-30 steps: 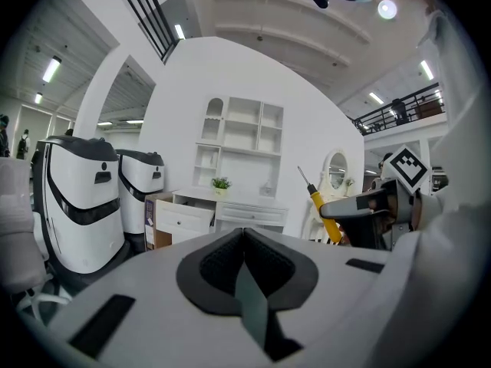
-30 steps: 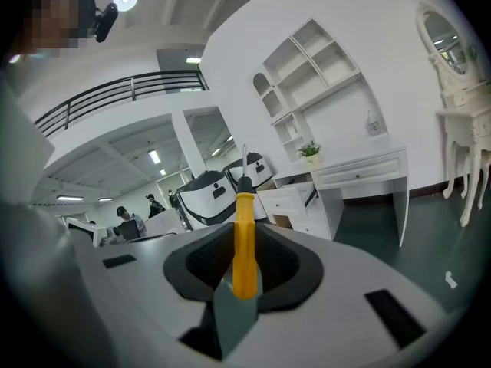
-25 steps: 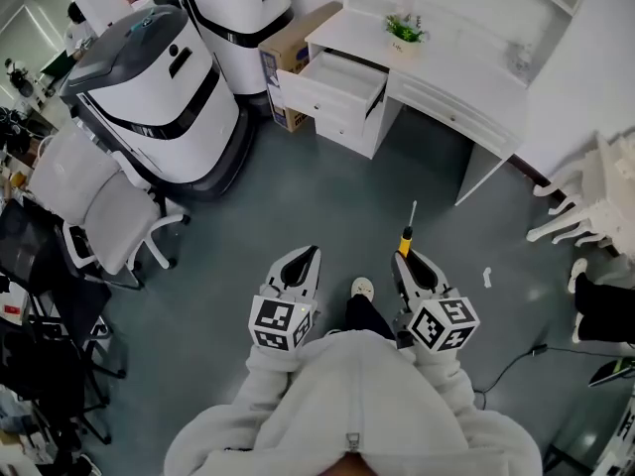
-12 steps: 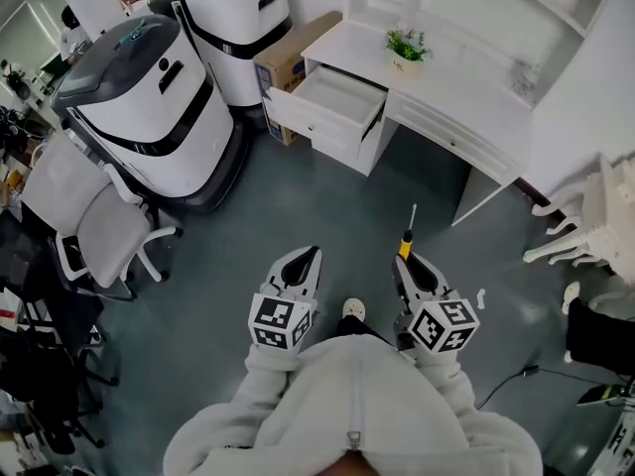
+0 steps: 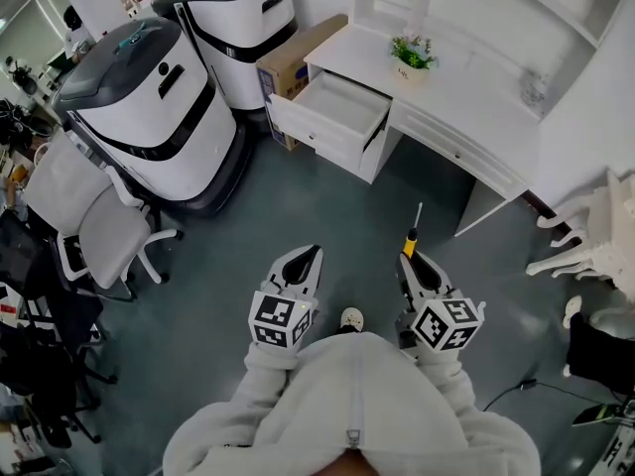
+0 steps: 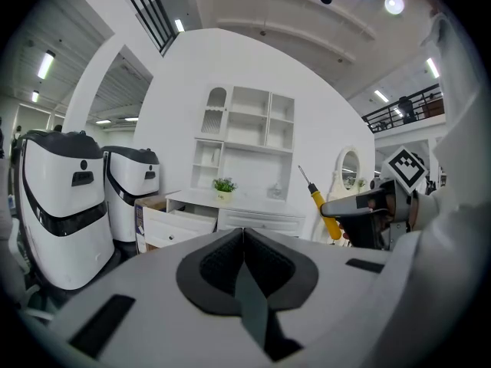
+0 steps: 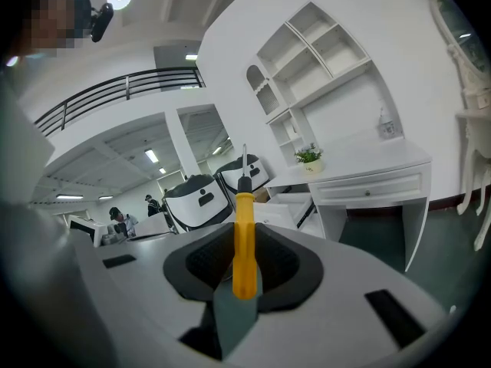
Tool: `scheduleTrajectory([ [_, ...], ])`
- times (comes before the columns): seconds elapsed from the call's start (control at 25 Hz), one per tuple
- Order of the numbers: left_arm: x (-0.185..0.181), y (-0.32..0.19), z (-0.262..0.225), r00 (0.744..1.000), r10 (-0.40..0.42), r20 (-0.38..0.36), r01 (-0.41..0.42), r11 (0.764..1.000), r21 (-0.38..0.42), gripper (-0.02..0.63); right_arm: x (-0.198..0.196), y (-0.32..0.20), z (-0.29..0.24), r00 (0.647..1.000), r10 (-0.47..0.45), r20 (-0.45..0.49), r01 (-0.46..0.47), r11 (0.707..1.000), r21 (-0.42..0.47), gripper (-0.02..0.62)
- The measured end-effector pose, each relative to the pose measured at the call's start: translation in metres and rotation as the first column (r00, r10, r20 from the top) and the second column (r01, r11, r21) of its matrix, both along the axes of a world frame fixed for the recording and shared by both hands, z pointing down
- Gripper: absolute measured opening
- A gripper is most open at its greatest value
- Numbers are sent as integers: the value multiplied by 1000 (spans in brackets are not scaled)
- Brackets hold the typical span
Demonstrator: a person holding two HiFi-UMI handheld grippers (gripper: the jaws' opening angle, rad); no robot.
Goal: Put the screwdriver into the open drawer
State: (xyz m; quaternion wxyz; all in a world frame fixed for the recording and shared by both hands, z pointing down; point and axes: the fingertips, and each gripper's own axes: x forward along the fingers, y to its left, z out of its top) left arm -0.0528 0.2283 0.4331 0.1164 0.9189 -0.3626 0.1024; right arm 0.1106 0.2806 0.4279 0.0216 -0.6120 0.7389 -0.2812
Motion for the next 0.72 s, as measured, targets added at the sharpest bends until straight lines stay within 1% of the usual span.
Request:
scheduleTrajectory([
  [0.4, 16, -17, 12, 999, -32, -1, 32, 999, -6, 17, 16, -21, 17, 999, -27, 20, 27, 999, -16, 97],
  [0.72, 20, -18, 6, 1000, -20, 2, 20, 1000, -7, 18, 10, -28, 19, 998, -39, 49, 41, 999, -27, 97],
])
